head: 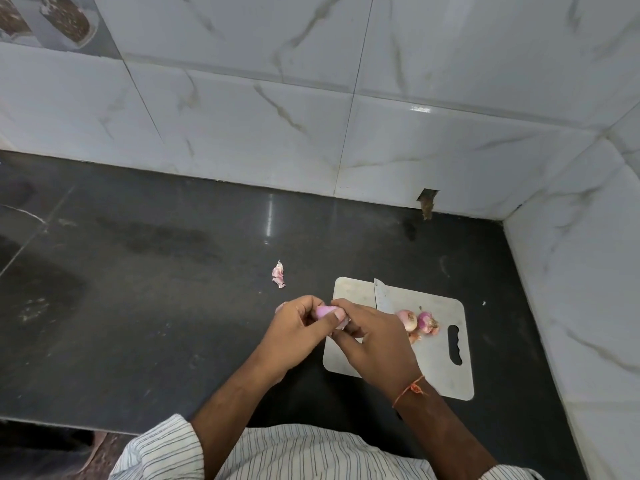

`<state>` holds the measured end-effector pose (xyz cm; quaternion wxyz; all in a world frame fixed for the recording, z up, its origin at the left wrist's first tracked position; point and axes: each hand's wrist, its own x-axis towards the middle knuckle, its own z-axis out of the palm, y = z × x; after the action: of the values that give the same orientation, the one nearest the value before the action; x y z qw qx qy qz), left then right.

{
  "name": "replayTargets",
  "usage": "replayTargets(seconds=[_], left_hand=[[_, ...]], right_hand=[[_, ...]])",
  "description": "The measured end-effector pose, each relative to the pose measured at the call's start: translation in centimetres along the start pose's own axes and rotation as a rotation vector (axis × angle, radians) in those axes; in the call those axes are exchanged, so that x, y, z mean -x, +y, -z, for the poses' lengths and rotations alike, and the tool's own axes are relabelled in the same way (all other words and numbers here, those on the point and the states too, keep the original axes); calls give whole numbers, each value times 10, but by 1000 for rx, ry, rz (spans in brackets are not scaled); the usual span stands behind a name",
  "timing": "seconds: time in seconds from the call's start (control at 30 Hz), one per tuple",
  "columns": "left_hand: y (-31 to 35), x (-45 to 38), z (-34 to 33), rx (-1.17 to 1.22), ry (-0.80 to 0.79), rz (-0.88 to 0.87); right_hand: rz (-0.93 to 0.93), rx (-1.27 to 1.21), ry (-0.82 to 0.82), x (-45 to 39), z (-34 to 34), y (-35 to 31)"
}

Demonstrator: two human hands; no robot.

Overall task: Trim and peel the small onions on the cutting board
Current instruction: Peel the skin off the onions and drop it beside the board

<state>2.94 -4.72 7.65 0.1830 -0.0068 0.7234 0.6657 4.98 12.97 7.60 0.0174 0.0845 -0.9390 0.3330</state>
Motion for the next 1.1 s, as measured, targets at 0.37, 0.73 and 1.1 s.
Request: replayTargets(seconds=[0.37,0.73,1.1], left_hand=[[-8,4,6,193,59,-51],[-14,6,8,377,116,-15],[-17,-1,23,100,118,-83]], right_hand=[[-223,-302,-33,-7,5,-10],[-463,-682,-35,-4,-8,-9],[-582,-599,-20,-9,-5,19]])
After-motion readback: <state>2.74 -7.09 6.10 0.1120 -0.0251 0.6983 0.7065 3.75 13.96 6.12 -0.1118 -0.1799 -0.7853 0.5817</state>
